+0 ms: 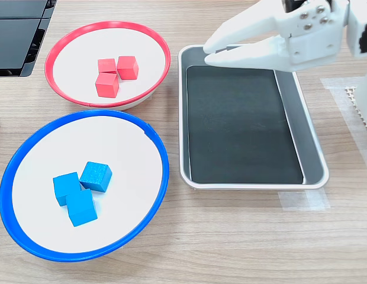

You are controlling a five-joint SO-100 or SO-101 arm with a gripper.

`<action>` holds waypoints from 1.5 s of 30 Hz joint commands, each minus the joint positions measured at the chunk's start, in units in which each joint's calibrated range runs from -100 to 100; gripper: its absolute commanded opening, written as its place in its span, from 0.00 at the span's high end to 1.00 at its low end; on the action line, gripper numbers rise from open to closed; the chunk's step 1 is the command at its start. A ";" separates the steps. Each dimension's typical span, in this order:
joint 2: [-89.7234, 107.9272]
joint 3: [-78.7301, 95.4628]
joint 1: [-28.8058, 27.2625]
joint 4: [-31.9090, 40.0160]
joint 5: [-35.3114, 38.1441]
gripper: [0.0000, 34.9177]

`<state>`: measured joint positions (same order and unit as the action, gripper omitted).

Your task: Move six blocks from tray to matching dishes

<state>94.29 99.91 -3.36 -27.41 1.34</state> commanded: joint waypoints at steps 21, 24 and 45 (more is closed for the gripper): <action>4.69 0.09 -3.74 -19.93 -2.05 0.99; 4.69 0.09 -3.65 -19.93 -2.00 0.99; 4.69 0.09 -3.65 -19.93 -2.00 0.99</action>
